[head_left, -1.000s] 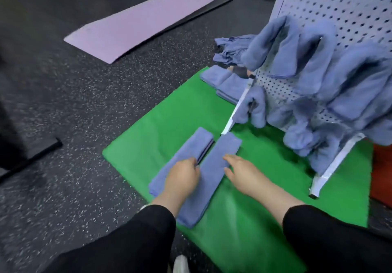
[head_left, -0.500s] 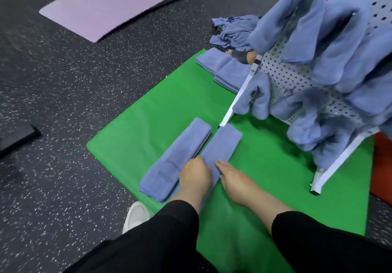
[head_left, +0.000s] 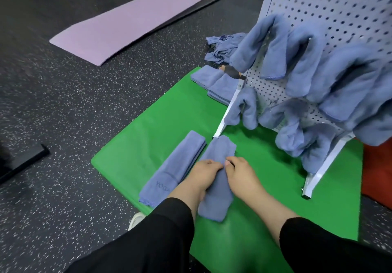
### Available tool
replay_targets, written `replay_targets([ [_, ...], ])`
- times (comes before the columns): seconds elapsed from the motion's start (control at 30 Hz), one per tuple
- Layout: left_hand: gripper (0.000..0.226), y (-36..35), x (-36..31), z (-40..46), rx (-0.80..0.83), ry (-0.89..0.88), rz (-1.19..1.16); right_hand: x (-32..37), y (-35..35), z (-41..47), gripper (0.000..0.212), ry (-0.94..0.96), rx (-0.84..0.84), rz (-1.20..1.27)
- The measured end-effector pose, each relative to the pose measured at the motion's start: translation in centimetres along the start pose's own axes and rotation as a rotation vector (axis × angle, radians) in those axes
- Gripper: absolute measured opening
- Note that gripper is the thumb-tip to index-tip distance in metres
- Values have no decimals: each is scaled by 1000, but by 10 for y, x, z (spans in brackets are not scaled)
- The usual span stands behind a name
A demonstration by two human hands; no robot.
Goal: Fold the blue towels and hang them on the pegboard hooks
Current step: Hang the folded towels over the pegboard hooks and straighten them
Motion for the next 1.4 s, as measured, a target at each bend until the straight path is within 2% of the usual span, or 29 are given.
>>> replay_targets([
  [0.07, 29, -19, -16, -21, 102, 127, -242, 4, 31, 0, 37, 6, -30, 18],
  [0.17, 68, -46, -49, -62, 336, 206, -453, 7, 80, -2, 47, 36, 44, -49],
  [0.27, 81, -70, -82, -103, 571, 168, -509, 7, 136, -7, 48, 22, 124, -42],
  [0.37, 75, -88, -105, -126, 633, 126, -500, 10, 188, -10, 47, 22, 121, -29],
  [0.47, 66, -94, -127, -140, 564, 50, -412, 21, 234, -8, 21, 120, 14, -25],
  [0.53, 52, -92, -146, -149, 432, -90, -301, 28, 260, -10, 12, 150, -76, -48],
  [0.57, 38, -86, -158, -151, 306, -256, -184, 33, 271, -12, 10, 168, -106, -65],
  [0.63, 13, -62, -192, -157, -99, -742, 181, 42, 290, -17, 9, 212, -143, -79],
  [0.67, 23, -58, -206, -168, -212, -954, 351, 47, 298, -19, 8, 237, -154, -79],
  [0.7, 44, -61, -214, -173, -230, -1103, 488, 52, 305, -22, 7, 260, -160, -83],
  [0.73, 62, -65, -218, -174, -188, -1147, 568, 59, 312, -26, 6, 293, -160, -90],
  [0.77, 68, -67, -222, -173, -157, -1140, 602, 66, 317, -30, 7, 320, -157, -104],
  [0.8, 63, -69, -227, -174, -138, -1139, 608, 74, 323, -34, 10, 345, -156, -117],
  [0.9, 15, -74, -246, -180, -152, -1191, 541, 90, 342, -40, 22, 368, -230, -183],
  [1.03, 15, -79, -275, -207, -182, -1271, 506, 107, 370, -36, 23, 400, -384, -243],
  [1.23, 11, -75, -311, -217, -307, -1289, 536, 116, 395, -30, 21, 410, -590, -189],
  [1.4, 13, -72, -332, -211, -349, -1238, 525, 128, 404, -18, 24, 419, -639, -113],
])
Point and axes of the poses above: each hand's wrist, its own z-axis towards the middle knuckle, its own y-axis out of the back of the hand, x = y × z, the point moved 6 cm from there along z, towards the middle knuckle, and after that the axes turned 10 degrees about -x, right-handed, at the moved point
